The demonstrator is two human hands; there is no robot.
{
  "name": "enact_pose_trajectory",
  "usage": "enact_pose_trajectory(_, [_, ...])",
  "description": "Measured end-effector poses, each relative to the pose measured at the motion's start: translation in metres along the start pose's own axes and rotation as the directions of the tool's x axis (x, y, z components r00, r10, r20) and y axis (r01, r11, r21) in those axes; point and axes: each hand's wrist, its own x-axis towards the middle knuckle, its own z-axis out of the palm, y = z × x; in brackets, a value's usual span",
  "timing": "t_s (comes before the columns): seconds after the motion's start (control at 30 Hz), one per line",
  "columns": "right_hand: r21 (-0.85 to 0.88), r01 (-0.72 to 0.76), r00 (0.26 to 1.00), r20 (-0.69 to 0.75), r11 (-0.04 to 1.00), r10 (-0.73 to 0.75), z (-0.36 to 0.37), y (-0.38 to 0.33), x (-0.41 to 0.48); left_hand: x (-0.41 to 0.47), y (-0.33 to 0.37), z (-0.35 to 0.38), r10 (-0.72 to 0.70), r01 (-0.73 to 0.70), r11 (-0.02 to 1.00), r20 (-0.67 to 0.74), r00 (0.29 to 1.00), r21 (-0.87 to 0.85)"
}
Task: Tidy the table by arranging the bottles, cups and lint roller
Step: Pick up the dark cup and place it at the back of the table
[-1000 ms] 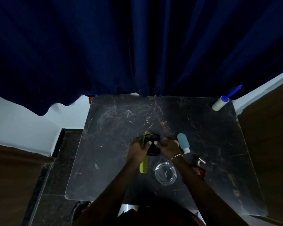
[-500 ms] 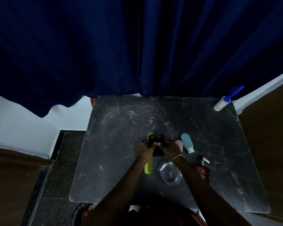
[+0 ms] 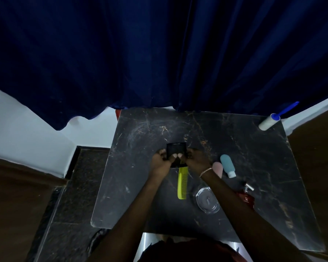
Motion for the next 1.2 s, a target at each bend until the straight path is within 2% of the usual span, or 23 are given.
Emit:
enact_pose_trajectory(0.13, [0.07,0.058,0.996,0.057,0.996,-0.062,0.024,-0.032,0.013,0.015,0.0,-0.042,0.061,-0.059,0.997,-0.027,0.998,0.043])
enact_pose_trajectory(0.3, [0.026,0.169,0.977,0.127,0.985,-0.171,0.052,-0.07,0.043,0.04,0.006,-0.09,0.13,-0.125,0.986,-0.031,0.991,0.112])
enact_pose_trajectory(0.43, [0.017,0.19,0.971,0.144,0.982,-0.19,0.074,-0.097,0.077,0.068,0.012,-0.118,0.177,-0.162,0.967,-0.065,0.982,0.195])
enact_pose_trajectory(0.5, [0.002,0.194,0.972,0.135,0.981,-0.193,0.083,-0.108,0.094,0.081,0.014,-0.127,0.208,-0.189,0.966,-0.093,0.974,0.178])
enact_pose_trajectory(0.6, [-0.049,0.195,0.975,0.118,0.98,-0.188,0.093,-0.12,0.118,0.1,0.02,-0.135,0.221,-0.205,0.966,-0.09,0.971,0.158])
enact_pose_trajectory(0.77, [-0.102,0.199,0.977,0.102,0.975,-0.189,0.107,-0.13,0.152,0.131,0.016,-0.14,0.263,-0.238,0.942,-0.083,0.961,0.238])
enact_pose_trajectory(0.9, [-0.077,0.207,0.977,0.072,0.975,-0.202,0.117,-0.131,0.175,0.158,0.012,-0.139,0.282,-0.254,0.933,-0.079,0.956,0.255])
enact_pose_trajectory(1.07, [-0.069,0.204,0.975,0.104,0.976,-0.196,0.128,-0.136,0.202,0.19,0.005,-0.145,0.308,-0.286,0.931,-0.068,0.949,0.229])
enact_pose_trajectory(1.2, [-0.129,0.195,0.979,0.082,0.972,-0.186,0.134,-0.137,0.215,0.207,-0.006,-0.147,0.275,-0.246,0.94,-0.098,0.956,0.235])
